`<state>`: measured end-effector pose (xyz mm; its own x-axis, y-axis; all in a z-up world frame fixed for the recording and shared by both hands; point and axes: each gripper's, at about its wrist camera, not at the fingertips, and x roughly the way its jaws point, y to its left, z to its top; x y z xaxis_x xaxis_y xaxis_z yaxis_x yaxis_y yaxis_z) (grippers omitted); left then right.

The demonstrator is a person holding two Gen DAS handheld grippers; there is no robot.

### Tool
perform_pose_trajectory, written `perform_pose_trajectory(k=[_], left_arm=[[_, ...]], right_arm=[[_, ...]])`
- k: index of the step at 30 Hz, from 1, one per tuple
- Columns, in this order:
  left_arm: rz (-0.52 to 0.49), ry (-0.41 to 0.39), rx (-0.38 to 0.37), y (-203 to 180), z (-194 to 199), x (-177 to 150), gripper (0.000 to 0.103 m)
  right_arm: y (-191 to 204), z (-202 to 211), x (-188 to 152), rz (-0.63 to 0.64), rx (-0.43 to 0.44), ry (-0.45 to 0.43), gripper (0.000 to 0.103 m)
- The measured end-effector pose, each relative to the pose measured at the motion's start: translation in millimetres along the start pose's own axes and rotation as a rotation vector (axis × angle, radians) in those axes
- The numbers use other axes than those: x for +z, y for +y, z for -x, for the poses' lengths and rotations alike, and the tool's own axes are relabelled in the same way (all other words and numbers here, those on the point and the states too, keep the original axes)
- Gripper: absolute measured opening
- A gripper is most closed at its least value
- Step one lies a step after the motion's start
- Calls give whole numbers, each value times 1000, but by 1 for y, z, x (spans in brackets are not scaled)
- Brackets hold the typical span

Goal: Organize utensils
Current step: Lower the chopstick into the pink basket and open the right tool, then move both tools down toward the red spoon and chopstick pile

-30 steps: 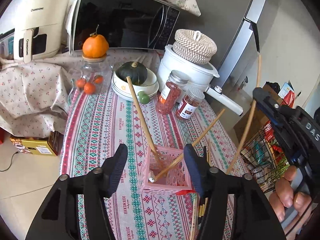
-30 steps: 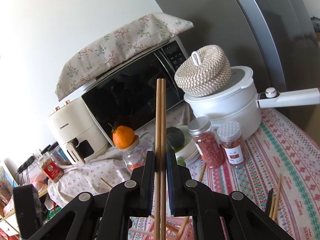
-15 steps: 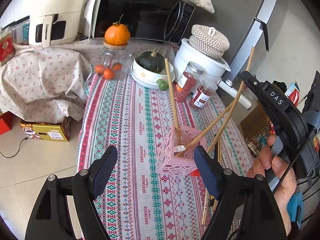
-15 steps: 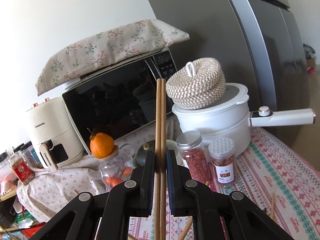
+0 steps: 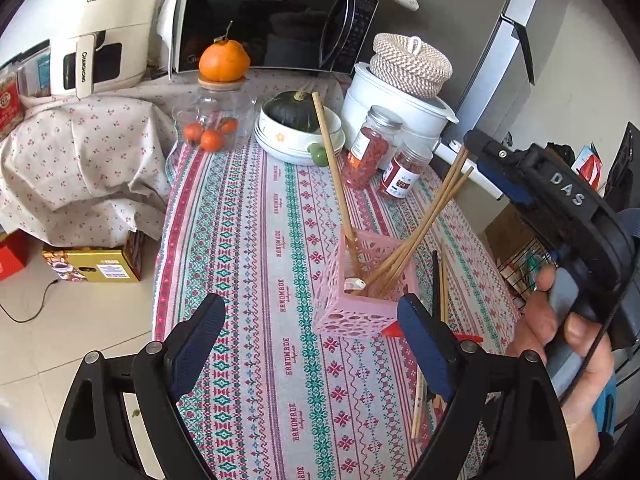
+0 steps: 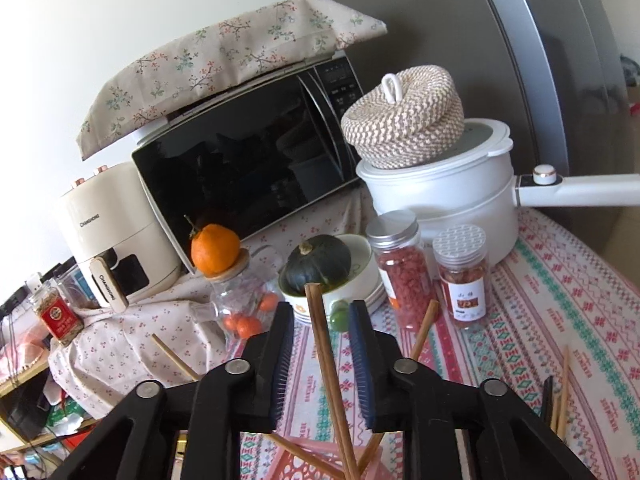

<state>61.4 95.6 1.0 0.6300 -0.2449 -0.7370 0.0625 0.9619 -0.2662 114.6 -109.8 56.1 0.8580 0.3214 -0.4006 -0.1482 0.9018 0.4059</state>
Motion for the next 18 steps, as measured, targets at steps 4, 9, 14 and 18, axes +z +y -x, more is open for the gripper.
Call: perform_pose_trajectory(k=[4, 9, 14, 18], left_arm=[[-27, 47, -11, -8, -6, -9, 95], [-73, 112, -30, -23, -15, -25, 98], [-128, 167, -25, -41, -27, -42, 98], [-163, 214, -22, -58, -38, -55, 98]], right_arm=[[-7, 18, 6, 4, 42, 67, 54], [-25, 41, 5, 62, 31, 154, 68], [-59, 59, -1, 74, -43, 227, 73], [-87, 67, -8, 49, -113, 296, 78]])
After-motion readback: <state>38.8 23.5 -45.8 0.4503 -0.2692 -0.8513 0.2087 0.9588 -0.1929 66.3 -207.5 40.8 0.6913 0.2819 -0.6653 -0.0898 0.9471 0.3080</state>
